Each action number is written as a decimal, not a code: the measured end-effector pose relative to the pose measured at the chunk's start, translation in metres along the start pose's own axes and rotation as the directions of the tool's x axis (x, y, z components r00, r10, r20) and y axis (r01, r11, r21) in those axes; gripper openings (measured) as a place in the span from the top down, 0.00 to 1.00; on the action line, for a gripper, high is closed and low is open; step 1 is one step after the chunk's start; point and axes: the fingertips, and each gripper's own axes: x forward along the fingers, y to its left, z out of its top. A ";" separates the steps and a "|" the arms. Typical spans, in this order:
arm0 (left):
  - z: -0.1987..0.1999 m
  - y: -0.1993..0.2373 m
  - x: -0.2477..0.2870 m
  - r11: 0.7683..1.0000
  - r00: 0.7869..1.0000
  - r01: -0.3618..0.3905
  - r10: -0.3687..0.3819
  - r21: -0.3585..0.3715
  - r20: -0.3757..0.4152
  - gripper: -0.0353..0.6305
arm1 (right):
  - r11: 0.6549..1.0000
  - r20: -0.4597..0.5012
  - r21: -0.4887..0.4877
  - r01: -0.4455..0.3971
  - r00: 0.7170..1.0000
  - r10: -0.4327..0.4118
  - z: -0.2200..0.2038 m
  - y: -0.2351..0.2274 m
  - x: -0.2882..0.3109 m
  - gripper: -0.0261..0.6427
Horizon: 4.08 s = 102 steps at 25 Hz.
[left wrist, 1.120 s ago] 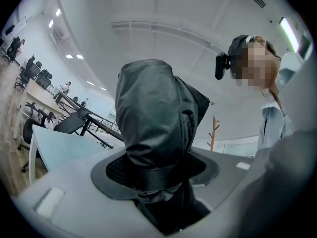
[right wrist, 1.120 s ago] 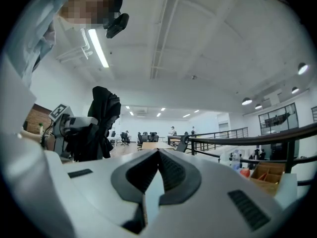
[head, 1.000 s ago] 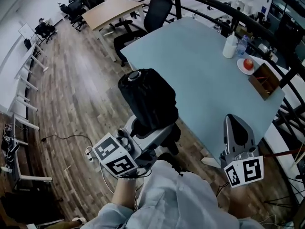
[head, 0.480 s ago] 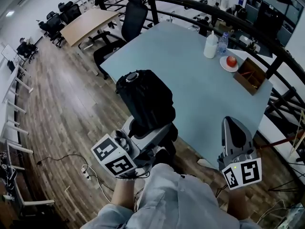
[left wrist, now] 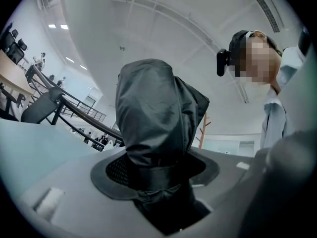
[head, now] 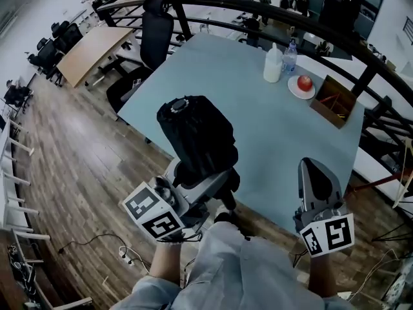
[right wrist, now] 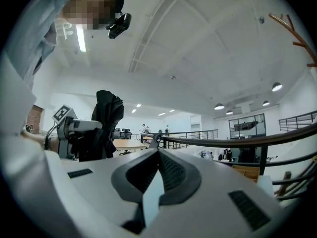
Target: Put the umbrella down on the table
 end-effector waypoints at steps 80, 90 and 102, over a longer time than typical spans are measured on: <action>-0.246 0.205 0.347 0.574 0.418 0.747 -0.013 0.335 -0.908 0.56 | 0.889 -0.215 0.194 0.414 0.903 -0.373 -0.122 -0.160 0.080 0.97; -0.297 0.228 0.377 0.410 0.311 0.847 0.136 0.339 -0.941 0.56 | 0.872 -0.247 0.237 0.427 0.895 -0.371 -0.146 -0.180 0.073 0.97; -0.344 0.255 0.384 0.337 0.210 0.899 0.231 0.281 -0.950 0.55 | 0.854 -0.277 0.255 0.454 0.880 -0.385 -0.160 -0.186 0.074 0.97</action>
